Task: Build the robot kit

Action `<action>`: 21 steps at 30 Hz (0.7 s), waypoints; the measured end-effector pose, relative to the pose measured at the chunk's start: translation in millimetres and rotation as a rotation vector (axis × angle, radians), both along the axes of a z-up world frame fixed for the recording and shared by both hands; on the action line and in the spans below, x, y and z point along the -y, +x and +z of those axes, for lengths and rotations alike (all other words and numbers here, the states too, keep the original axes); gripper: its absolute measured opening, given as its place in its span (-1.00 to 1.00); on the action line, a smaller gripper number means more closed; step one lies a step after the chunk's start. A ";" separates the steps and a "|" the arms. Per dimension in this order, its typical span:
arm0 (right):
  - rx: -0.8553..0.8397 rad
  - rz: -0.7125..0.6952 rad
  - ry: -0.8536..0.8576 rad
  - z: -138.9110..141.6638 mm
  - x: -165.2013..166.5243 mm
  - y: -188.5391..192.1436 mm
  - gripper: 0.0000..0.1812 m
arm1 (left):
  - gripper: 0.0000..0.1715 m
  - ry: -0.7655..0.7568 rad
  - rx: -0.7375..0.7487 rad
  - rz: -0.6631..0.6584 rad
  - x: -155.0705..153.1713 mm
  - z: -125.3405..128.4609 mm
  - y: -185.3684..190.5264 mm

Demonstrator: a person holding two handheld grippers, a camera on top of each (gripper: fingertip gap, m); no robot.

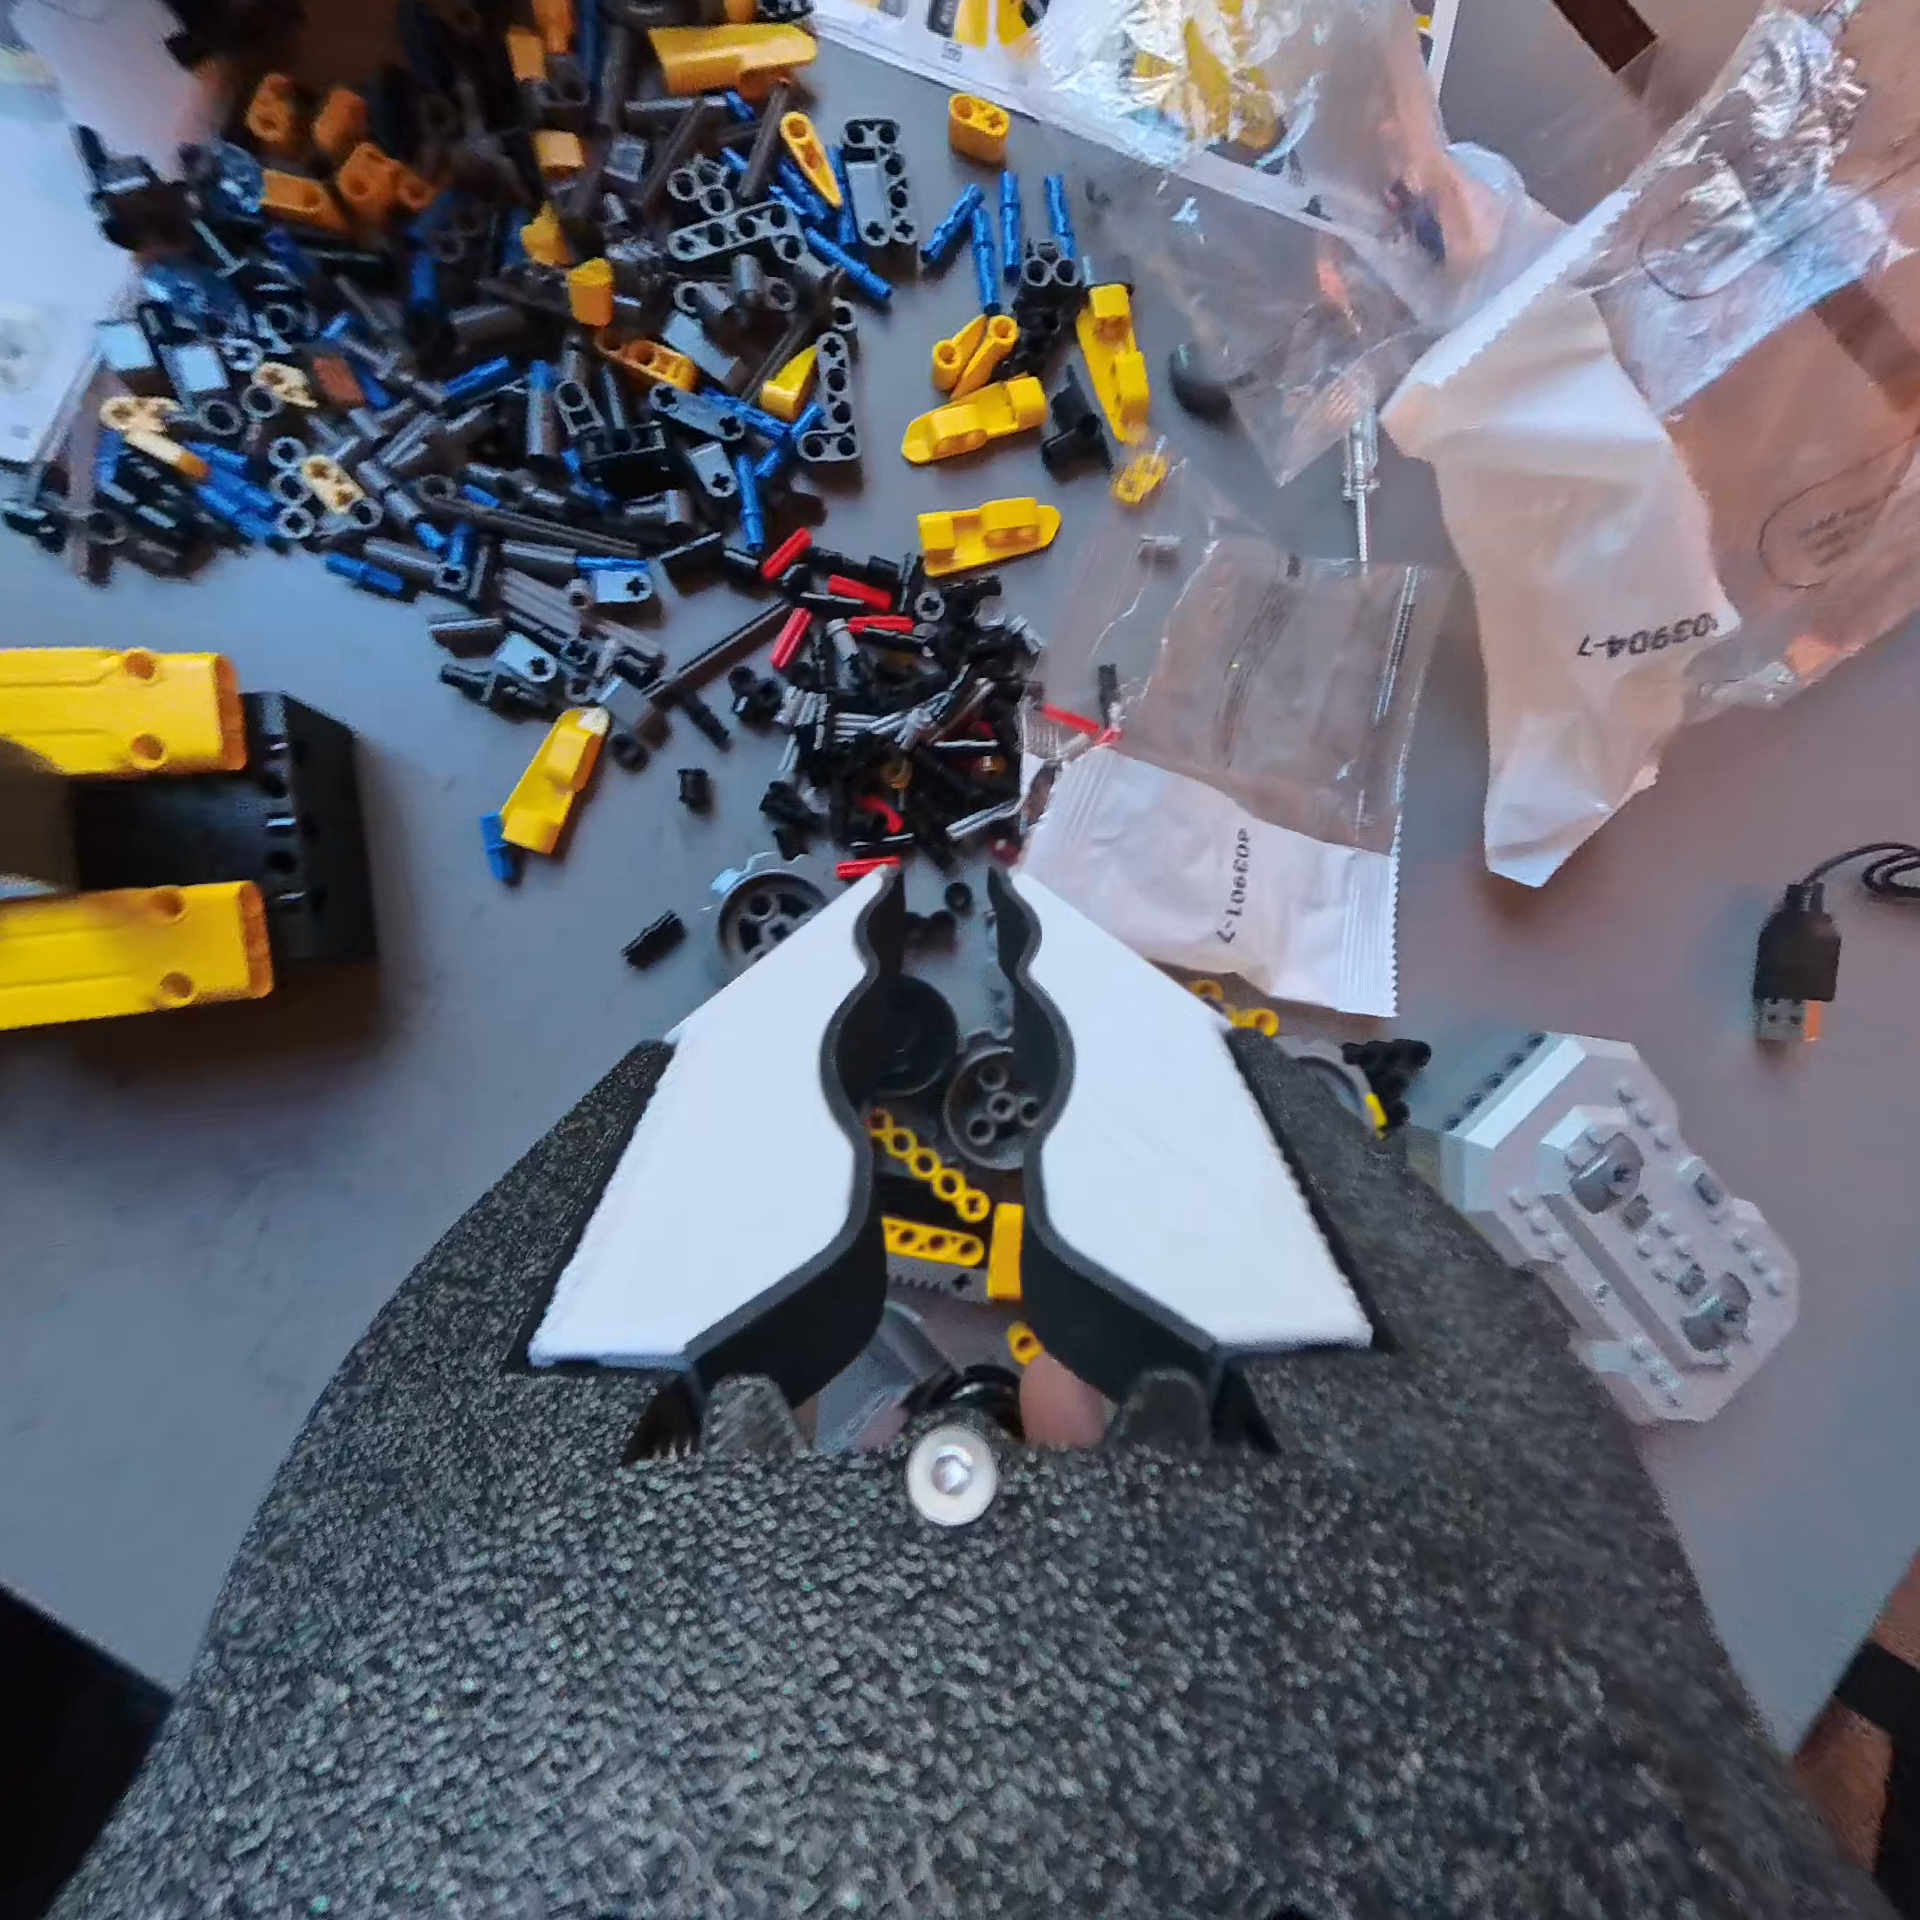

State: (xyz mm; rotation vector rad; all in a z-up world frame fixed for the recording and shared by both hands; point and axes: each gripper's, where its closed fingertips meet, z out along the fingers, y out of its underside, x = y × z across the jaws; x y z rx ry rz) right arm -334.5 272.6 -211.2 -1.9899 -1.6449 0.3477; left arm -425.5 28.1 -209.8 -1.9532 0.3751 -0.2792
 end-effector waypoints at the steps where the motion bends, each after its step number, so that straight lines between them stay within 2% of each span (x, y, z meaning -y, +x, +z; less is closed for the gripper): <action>1: -0.007 0.012 -0.011 -0.2 5.1 0.8 -0.82 | -0.62 -0.009 -0.001 0.000 -0.4 -1.3 0.0; 5: -0.014 0.079 -0.035 -4.8 23.5 -1.9 -0.79 | -0.62 -0.033 -0.001 0.001 -1.5 -4.8 -0.2; 6: -0.020 0.106 -0.028 -6.0 28.6 -5.4 -0.95 | -0.62 -0.029 -0.003 0.003 -1.4 -4.2 -0.3; 7: -0.031 0.128 -0.020 -6.7 33.9 -10.8 -1.00 | -0.62 -0.025 -0.007 0.004 -1.3 -3.8 -0.3; 10: -0.025 0.174 0.002 -10.8 47.6 -29.1 -1.00 | -0.62 -0.016 -0.015 0.003 -0.8 -3.1 0.2; 13: -0.049 0.184 0.043 -6.1 49.6 -50.0 -0.83 | -0.62 -0.001 -0.019 0.001 0.4 -1.3 0.7; 16: -0.038 0.131 0.096 -2.0 34.0 -60.0 -0.73 | -0.62 -0.003 -0.021 -0.007 3.2 -1.8 1.6; 21: -0.015 0.070 0.096 -2.6 15.9 -54.8 -0.73 | -0.62 -0.001 -0.018 -0.009 6.0 -1.3 1.3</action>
